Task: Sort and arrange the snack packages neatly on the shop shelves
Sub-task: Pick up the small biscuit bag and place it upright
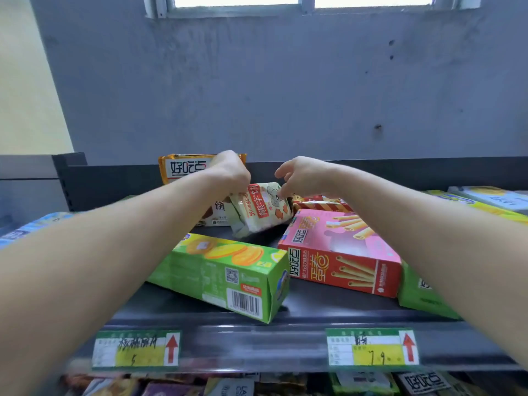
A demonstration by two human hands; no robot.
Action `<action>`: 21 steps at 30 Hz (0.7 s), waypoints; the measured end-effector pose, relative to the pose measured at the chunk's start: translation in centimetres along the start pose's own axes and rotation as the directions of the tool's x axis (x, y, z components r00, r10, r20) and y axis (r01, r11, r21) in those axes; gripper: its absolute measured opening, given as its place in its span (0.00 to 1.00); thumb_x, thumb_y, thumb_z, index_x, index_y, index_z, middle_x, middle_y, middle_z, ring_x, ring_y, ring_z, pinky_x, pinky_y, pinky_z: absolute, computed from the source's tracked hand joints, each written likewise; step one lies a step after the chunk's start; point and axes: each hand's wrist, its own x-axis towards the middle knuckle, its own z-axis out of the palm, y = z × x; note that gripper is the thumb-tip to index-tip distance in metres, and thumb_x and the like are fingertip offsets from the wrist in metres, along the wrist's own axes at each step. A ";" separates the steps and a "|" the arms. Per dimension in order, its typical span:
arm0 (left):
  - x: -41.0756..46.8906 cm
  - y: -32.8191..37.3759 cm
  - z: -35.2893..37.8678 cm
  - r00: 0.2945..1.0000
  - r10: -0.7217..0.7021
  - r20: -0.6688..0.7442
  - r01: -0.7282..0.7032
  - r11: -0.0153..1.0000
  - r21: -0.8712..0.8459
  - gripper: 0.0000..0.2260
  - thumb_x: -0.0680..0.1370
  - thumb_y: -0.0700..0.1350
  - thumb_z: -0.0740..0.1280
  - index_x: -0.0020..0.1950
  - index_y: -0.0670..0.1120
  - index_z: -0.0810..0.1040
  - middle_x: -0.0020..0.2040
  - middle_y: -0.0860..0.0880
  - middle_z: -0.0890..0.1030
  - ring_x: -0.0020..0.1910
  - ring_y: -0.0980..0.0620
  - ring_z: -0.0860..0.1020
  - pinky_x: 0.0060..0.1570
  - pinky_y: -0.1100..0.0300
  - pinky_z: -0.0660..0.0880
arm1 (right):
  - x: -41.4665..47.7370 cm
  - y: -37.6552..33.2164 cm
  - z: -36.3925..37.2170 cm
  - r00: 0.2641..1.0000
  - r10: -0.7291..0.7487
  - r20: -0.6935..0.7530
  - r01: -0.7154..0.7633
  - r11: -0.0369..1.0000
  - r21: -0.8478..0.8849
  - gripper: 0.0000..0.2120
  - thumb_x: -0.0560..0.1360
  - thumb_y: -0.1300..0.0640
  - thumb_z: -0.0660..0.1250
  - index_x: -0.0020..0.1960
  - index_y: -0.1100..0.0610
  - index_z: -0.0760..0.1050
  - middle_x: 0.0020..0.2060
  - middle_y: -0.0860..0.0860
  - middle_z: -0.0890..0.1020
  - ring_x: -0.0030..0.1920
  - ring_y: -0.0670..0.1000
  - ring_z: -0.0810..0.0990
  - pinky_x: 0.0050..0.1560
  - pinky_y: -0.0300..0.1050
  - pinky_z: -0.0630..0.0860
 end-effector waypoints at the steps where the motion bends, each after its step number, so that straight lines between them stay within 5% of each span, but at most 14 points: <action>1: -0.1 0.3 -0.4 0.996 0.059 -0.072 -0.057 0.998 0.020 0.05 0.76 0.35 0.65 0.47 0.40 0.80 0.49 0.42 0.82 0.46 0.44 0.81 0.44 0.54 0.79 | 0.1 0.0 -0.2 1.000 -0.023 -0.001 0.023 1.000 0.005 0.28 0.73 0.61 0.69 0.71 0.57 0.67 0.68 0.54 0.72 0.65 0.54 0.73 0.56 0.41 0.71; 5: -1.2 1.6 -1.7 0.916 0.298 -0.267 -0.286 0.955 0.083 0.08 0.75 0.34 0.61 0.41 0.41 0.79 0.44 0.47 0.77 0.42 0.48 0.76 0.39 0.57 0.72 | 0.4 0.0 -1.0 0.995 -0.102 0.017 0.100 0.993 0.064 0.35 0.72 0.60 0.71 0.74 0.48 0.61 0.68 0.50 0.71 0.64 0.52 0.74 0.56 0.40 0.71; 10: -3.1 4.2 -3.0 0.766 0.487 -0.419 -0.501 0.861 0.085 0.10 0.72 0.31 0.59 0.37 0.42 0.76 0.39 0.49 0.75 0.39 0.51 0.73 0.34 0.62 0.68 | -0.2 0.2 -3.4 0.979 -0.203 -0.002 0.200 0.965 0.171 0.18 0.71 0.60 0.72 0.57 0.46 0.74 0.50 0.48 0.82 0.51 0.50 0.81 0.51 0.46 0.78; 14: -4.3 6.6 -2.1 0.685 0.555 -0.473 -0.602 0.796 0.062 0.09 0.73 0.31 0.59 0.40 0.39 0.78 0.43 0.46 0.76 0.43 0.49 0.75 0.39 0.62 0.72 | -1.8 1.9 -5.7 0.975 -0.215 -0.058 0.223 0.947 0.231 0.20 0.68 0.60 0.74 0.55 0.46 0.74 0.49 0.47 0.82 0.49 0.48 0.80 0.46 0.44 0.77; 17: -4.5 9.3 -1.1 0.694 0.517 -0.502 -0.619 0.784 -0.049 0.08 0.75 0.34 0.64 0.53 0.41 0.76 0.50 0.47 0.74 0.49 0.49 0.76 0.44 0.59 0.76 | -3.0 4.5 -7.5 0.977 -0.162 -0.141 0.199 0.933 0.301 0.21 0.68 0.60 0.75 0.57 0.48 0.74 0.49 0.48 0.82 0.49 0.50 0.81 0.48 0.47 0.78; 21: -4.9 12.9 1.5 0.840 0.351 -0.413 -0.474 0.846 -0.245 0.28 0.74 0.43 0.71 0.69 0.46 0.60 0.64 0.44 0.63 0.59 0.48 0.69 0.54 0.55 0.74 | -4.9 9.3 -10.3 0.977 -0.045 -0.209 0.127 0.909 0.397 0.21 0.68 0.61 0.74 0.59 0.51 0.73 0.48 0.49 0.81 0.48 0.50 0.81 0.45 0.47 0.79</action>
